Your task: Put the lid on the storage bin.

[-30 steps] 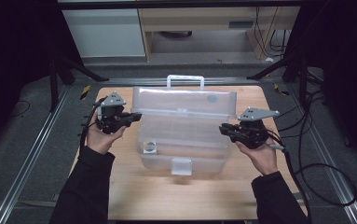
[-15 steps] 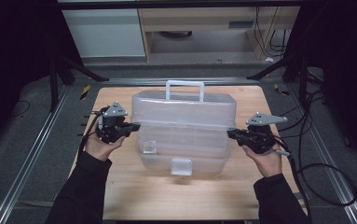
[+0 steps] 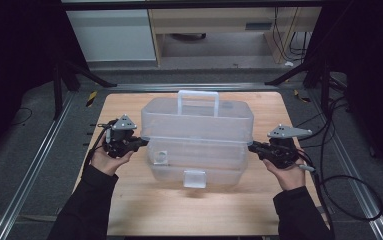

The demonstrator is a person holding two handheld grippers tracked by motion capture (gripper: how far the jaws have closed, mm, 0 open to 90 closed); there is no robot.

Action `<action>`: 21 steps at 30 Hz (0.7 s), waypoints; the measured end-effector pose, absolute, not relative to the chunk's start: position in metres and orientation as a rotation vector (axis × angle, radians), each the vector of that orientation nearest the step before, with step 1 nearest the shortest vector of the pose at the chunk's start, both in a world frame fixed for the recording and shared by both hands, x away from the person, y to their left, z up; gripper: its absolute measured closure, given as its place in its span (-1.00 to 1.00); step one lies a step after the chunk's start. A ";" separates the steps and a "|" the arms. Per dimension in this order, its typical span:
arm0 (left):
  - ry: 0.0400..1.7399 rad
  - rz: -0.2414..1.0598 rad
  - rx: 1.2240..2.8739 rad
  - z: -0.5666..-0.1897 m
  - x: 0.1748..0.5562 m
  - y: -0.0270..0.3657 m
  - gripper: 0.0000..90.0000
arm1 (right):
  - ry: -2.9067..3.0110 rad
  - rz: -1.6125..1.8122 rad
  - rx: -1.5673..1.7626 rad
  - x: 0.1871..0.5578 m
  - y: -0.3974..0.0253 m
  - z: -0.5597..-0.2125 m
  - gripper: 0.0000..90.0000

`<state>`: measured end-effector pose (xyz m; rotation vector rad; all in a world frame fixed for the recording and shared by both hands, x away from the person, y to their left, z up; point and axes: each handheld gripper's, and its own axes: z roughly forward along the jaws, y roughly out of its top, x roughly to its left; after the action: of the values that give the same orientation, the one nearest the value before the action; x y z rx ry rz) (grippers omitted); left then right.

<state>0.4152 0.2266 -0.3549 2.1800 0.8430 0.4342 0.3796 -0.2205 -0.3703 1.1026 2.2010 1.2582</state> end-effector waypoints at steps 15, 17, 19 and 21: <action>0.868 0.439 2.218 -0.368 0.413 0.233 0.99 | 2.225 1.224 1.129 0.371 -0.225 -0.383 0.86; 0.870 0.438 2.226 -0.370 0.413 0.233 0.99 | 2.228 1.205 1.125 0.371 -0.224 -0.384 0.86; 0.872 0.434 2.238 -0.372 0.412 0.234 0.99 | 2.231 1.186 1.125 0.371 -0.223 -0.386 0.86; 0.876 0.434 2.239 -0.373 0.411 0.234 0.99 | 2.235 1.174 1.120 0.370 -0.223 -0.387 0.85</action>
<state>0.4114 0.2338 -0.3733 2.2389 0.8755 0.4339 0.3699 -0.2233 -0.3870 1.1201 2.2345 1.1745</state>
